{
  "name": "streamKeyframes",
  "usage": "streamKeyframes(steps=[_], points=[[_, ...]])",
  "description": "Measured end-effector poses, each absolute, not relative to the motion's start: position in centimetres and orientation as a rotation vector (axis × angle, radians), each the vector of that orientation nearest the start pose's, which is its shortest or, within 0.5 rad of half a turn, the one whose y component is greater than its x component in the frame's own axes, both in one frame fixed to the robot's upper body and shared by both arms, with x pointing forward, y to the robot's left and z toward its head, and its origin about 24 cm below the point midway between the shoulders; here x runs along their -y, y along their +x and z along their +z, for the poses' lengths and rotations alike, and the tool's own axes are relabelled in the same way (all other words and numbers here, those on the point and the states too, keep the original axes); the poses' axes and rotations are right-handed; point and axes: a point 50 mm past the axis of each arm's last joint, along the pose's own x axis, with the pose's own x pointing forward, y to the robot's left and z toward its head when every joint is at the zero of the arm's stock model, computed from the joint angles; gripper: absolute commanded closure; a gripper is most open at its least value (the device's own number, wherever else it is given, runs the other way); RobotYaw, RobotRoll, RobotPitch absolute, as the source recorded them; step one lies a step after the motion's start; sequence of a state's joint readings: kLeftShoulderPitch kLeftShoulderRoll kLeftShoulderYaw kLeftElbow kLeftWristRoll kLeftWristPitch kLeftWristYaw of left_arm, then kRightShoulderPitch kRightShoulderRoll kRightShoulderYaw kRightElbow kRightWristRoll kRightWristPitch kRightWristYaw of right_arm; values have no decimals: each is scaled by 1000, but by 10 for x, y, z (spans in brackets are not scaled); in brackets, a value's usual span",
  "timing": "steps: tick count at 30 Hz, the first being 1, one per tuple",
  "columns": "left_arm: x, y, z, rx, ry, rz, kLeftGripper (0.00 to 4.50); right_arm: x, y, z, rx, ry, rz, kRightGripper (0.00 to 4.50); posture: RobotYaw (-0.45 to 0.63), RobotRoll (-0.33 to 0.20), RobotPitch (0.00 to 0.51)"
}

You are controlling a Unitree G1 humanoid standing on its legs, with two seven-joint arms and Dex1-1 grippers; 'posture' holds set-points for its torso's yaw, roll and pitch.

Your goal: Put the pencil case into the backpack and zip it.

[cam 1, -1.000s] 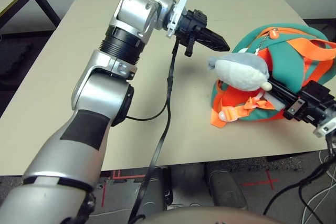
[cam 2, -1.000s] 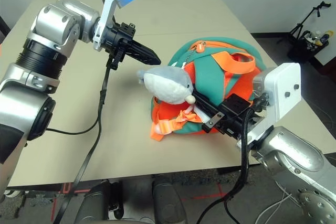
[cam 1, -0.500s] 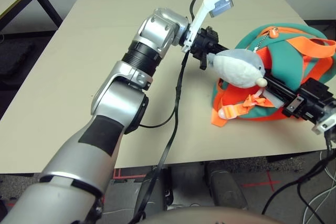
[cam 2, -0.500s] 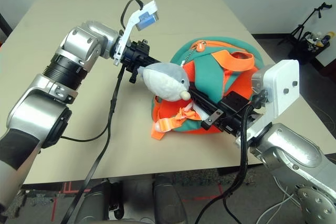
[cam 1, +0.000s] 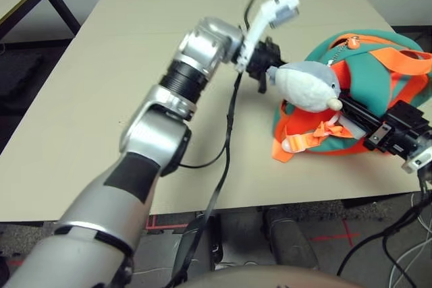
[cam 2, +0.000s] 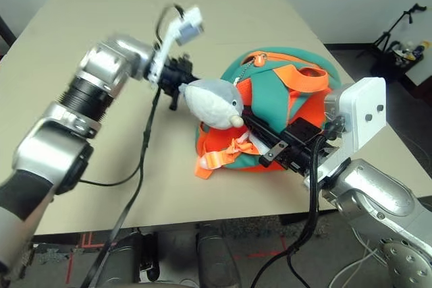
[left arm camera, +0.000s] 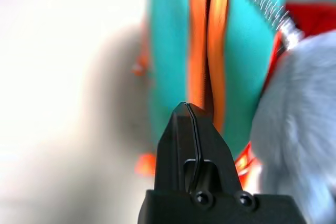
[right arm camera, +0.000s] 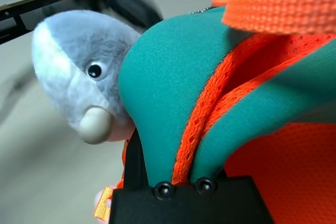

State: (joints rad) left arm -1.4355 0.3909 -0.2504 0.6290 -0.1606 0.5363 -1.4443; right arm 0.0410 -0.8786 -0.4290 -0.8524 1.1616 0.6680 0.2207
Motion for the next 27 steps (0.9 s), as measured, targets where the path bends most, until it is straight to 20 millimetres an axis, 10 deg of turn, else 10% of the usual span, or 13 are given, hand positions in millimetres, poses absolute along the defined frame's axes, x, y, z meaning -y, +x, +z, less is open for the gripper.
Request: streamKeyframes(steps=[6,13,27], points=[[-108,340,343,-22,686,-1478,2282,191,188,225,85,-91,707,4363,-220,0,104],[-100,319,344,20,793,-1585,14,191,194,225,89,-95,726,4363,-209,0,100],[-52,315,324,43,861,-1755,0,190,197,224,96,-85,729,4363,-248,0,104]])
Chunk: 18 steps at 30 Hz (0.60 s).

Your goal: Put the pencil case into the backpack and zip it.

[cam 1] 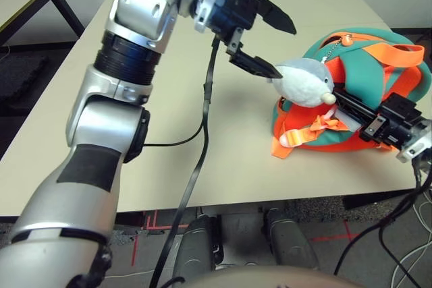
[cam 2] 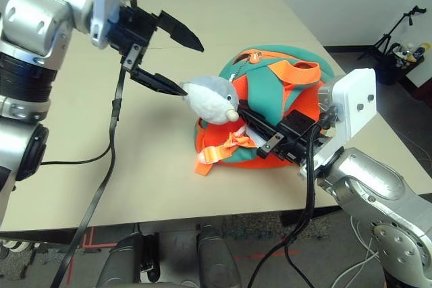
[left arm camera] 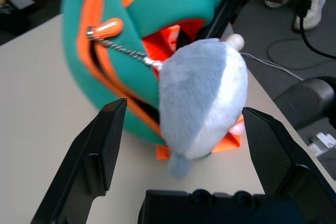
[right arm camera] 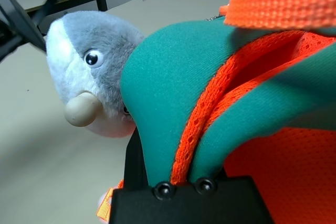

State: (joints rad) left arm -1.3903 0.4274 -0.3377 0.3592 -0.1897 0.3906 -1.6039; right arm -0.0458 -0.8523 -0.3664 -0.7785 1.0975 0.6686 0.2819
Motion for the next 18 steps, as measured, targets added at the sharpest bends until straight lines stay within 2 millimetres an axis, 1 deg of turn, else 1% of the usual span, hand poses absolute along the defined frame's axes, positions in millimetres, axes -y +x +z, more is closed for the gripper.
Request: streamKeyframes(steps=[5,8,13,18], points=[[-42,316,311,14,856,-1798,0,190,197,224,96,-84,726,4363,-258,0,107],[-39,316,307,8,852,-1808,0,189,197,223,96,-84,723,4363,-260,0,107],[-40,319,300,-40,816,-1811,0,189,197,224,97,-83,718,4363,-255,0,104],[-44,324,299,-56,770,-1779,0,189,197,224,101,-85,719,4363,-249,0,104]])
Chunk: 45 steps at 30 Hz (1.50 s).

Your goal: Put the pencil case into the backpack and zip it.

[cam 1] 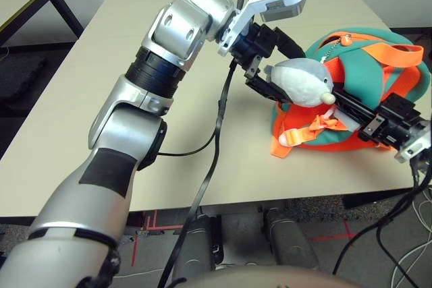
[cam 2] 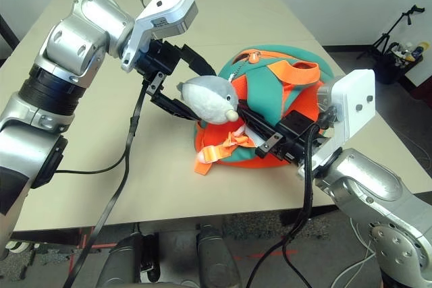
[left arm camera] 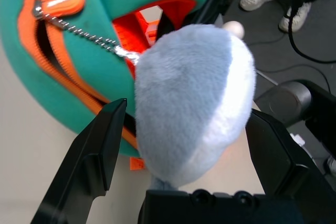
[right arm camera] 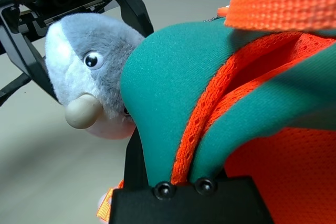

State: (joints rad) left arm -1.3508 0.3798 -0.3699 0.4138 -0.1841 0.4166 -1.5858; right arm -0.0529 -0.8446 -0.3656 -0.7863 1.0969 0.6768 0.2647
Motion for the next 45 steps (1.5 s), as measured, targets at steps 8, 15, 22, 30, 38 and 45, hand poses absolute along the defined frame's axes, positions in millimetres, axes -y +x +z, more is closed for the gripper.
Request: streamKeyframes(steps=[8,15,22,30,38,45], points=[[-52,327,312,-51,681,-1725,0,187,198,224,104,-82,724,4363,-230,0,103],[-55,324,313,-65,679,-1720,538,186,200,224,105,-87,728,4363,-231,0,101],[-50,318,315,-48,677,-1755,0,186,200,224,106,-87,732,4363,-238,0,100],[-50,318,310,-83,688,-1779,0,186,200,224,106,-85,732,4363,-242,0,99],[-52,319,302,-131,693,-1788,950,185,200,224,108,-85,734,4363,-246,0,93],[-52,319,302,-125,698,-1790,3218,185,200,224,108,-86,736,4363,-244,0,96]])
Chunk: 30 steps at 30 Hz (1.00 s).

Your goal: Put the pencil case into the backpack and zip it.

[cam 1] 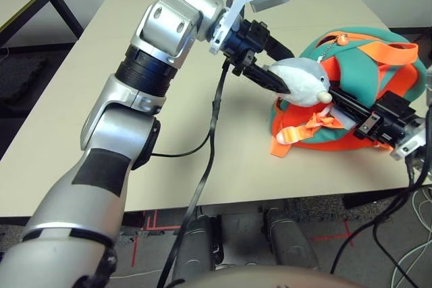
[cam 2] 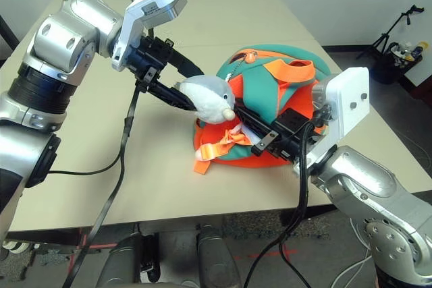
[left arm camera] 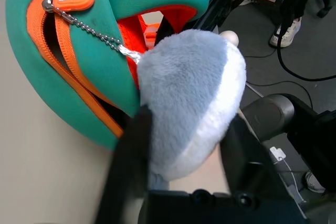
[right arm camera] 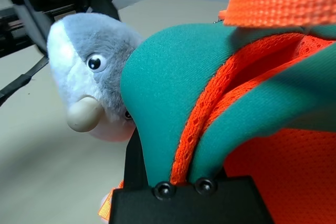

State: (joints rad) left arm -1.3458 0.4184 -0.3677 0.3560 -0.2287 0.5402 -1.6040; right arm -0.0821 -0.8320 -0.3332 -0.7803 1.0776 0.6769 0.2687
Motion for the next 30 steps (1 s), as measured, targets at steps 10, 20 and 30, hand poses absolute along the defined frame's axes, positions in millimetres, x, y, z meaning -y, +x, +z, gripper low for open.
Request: streamKeyframes(steps=[10,20,30], points=[[-55,328,310,-88,617,-1721,4397,185,201,224,111,-89,731,4363,-233,0,101],[-89,352,324,-100,366,-1498,4397,183,202,224,119,-84,738,4363,-224,0,108],[-122,336,295,-335,-115,-1531,4397,180,202,222,117,-89,752,4363,-232,0,116]])
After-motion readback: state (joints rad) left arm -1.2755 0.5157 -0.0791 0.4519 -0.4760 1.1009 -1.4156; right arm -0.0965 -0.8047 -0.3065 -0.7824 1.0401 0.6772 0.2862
